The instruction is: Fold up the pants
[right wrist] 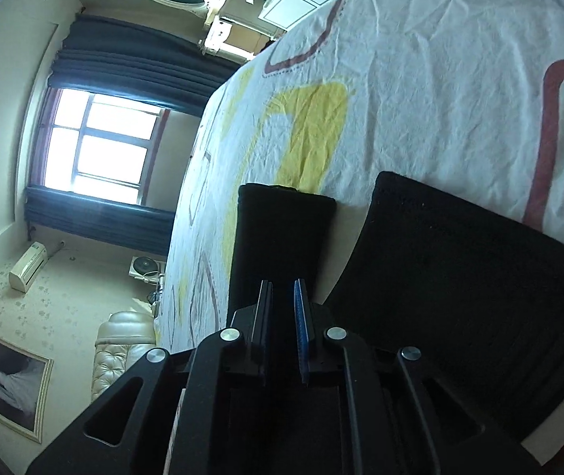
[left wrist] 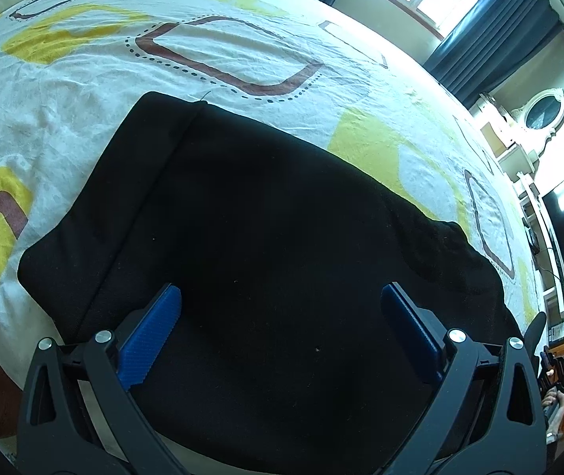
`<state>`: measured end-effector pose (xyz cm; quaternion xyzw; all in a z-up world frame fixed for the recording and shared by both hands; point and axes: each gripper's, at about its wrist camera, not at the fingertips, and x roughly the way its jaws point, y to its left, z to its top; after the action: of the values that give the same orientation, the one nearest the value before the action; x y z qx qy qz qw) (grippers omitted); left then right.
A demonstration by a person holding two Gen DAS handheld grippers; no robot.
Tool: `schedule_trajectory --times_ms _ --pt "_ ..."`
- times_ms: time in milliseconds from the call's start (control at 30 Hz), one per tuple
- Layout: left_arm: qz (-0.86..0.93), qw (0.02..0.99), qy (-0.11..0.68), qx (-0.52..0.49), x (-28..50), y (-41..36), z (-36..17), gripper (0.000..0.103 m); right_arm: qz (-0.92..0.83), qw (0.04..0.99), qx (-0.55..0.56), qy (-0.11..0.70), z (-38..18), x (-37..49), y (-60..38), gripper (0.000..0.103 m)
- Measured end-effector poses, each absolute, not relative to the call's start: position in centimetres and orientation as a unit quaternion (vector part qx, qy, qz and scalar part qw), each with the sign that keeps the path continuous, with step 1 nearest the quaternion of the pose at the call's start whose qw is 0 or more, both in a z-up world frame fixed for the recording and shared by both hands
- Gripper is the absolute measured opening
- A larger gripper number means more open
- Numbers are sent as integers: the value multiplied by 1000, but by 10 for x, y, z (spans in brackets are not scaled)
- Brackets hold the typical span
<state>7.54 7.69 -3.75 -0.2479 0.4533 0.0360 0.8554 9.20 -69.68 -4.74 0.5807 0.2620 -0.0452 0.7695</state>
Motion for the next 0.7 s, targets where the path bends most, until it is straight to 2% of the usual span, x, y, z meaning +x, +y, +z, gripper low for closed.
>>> schedule_trajectory --times_ms 67,133,300,333,367,433,700 --pt "36 855 454 -250 76 77 -37 100 -65 764 584 265 -53 100 -696 37" --pt "37 855 455 -246 76 76 -37 100 -70 764 586 260 -55 106 -695 40" --pt "42 857 456 -237 77 73 -38 100 -66 768 579 266 -56 125 -695 40" --pt "43 857 455 -236 77 73 -38 100 -68 769 577 268 -54 128 -695 32" --pt "43 858 455 -236 77 72 -38 100 -77 771 574 266 -53 127 -695 16" --pt "43 858 454 -237 77 73 -38 100 -81 772 578 251 -51 123 -695 9" --pt "35 855 454 -248 77 77 -38 100 -58 783 592 184 -17 60 -695 6"
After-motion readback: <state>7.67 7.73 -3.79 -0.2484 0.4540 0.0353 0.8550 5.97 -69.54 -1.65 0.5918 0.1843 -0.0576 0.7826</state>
